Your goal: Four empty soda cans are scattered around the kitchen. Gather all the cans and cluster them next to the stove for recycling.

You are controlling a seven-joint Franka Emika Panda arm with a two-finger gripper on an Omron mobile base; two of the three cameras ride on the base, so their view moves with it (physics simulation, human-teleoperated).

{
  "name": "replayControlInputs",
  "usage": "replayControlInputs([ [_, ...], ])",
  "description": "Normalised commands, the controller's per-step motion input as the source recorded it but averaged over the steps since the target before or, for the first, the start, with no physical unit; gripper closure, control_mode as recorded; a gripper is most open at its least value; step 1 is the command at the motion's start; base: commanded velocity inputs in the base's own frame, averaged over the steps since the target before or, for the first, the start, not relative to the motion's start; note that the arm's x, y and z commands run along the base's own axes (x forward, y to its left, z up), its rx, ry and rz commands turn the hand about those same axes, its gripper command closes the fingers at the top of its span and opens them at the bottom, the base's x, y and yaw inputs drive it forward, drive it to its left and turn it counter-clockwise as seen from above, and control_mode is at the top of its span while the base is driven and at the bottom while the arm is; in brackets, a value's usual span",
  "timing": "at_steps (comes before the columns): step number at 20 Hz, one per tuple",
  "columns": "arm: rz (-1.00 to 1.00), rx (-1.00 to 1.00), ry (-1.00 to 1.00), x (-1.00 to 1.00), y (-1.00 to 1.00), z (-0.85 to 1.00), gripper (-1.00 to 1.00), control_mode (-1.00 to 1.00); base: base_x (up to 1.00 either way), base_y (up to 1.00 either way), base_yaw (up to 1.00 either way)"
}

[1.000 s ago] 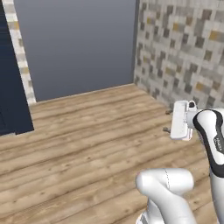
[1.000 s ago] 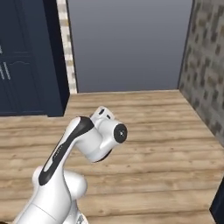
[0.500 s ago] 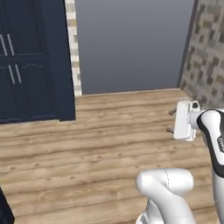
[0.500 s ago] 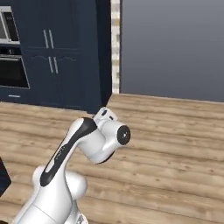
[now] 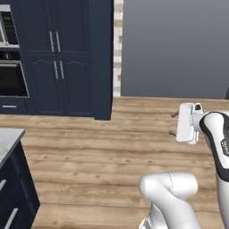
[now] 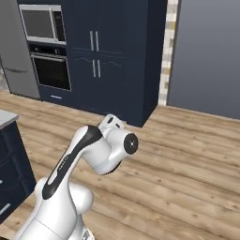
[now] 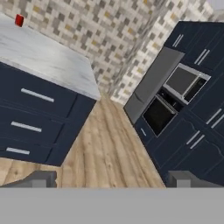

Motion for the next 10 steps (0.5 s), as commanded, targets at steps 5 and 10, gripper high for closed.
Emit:
replayControlInputs([
  [5, 0.00, 0.00, 0.00, 0.00, 0.00, 0.00, -1.00, 1.00, 0.79, -0.01, 0.23],
  [10, 0.00, 0.00, 0.00, 0.00, 0.00, 0.00, -1.00, 1.00, 0.83, 0.00, 0.20],
])
